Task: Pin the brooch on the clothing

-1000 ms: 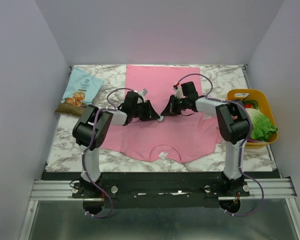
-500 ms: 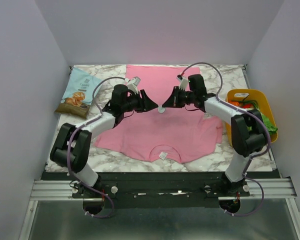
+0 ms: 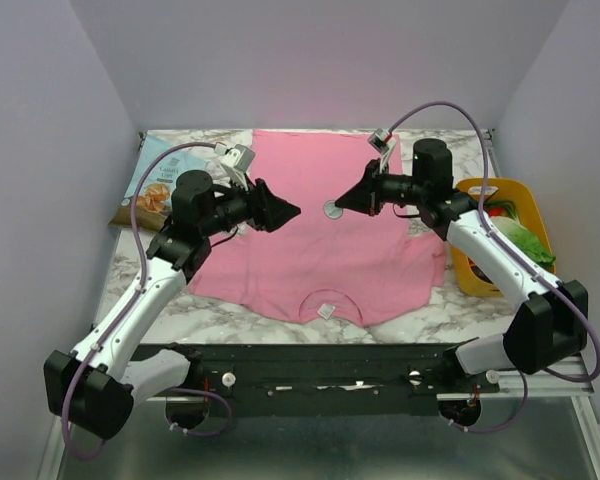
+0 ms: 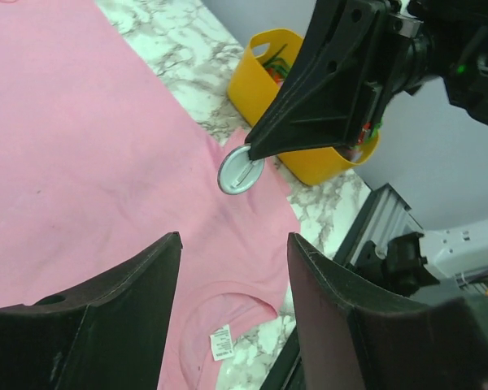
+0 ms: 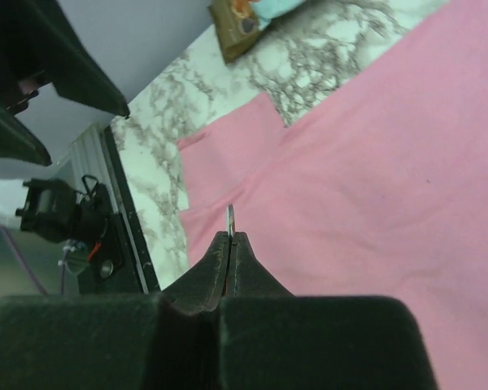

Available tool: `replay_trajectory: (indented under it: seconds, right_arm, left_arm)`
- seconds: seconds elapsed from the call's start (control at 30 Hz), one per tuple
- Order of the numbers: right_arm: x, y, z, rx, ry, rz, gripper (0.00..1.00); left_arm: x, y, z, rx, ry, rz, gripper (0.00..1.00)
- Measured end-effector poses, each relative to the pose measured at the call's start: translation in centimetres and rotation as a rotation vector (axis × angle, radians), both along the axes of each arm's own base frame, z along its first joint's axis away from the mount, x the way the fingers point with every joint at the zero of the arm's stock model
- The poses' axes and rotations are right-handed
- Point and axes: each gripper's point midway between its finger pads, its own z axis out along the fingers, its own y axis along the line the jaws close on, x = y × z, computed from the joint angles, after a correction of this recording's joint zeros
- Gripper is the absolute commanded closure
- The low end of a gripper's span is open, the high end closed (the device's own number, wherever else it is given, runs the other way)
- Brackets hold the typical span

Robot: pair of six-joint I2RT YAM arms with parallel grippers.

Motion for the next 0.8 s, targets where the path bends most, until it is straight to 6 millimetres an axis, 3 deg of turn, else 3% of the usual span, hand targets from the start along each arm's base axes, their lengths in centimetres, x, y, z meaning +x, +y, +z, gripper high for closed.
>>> replay_trajectory:
  seconds: [0.1, 0.33, 0.43, 0.6, 0.8]
  right_arm:
    - [-2.0, 0.3, 1.5, 0.030, -0.054, 0.107, 0.96]
    - [-5.2, 0.8, 2.5, 0.073, -0.069, 0.273, 0.99]
    - [-6.4, 1.1, 3.1, 0.083, -0.085, 0.310, 0.99]
    - [-8.0, 1.6, 3.6, 0.090, -0.096, 0.364, 0.99]
    - [-8.5, 1.8, 3.3, 0.083, -0.088, 0.379, 0.99]
  left_arm:
    - [-2.1, -0.2, 1.1, -0.012, -0.029, -0.078, 0.36]
    - [-4.9, -1.3, 0.6, -0.028, 0.001, -0.235, 0.36]
    - [-5.5, -1.7, 0.5, -0.029, 0.006, -0.270, 0.37]
    - [-6.4, -4.0, -1.1, -0.005, 0.058, -0.350, 0.38]
    - [-6.6, -5.7, -2.0, 0.020, 0.078, -0.391, 0.50]
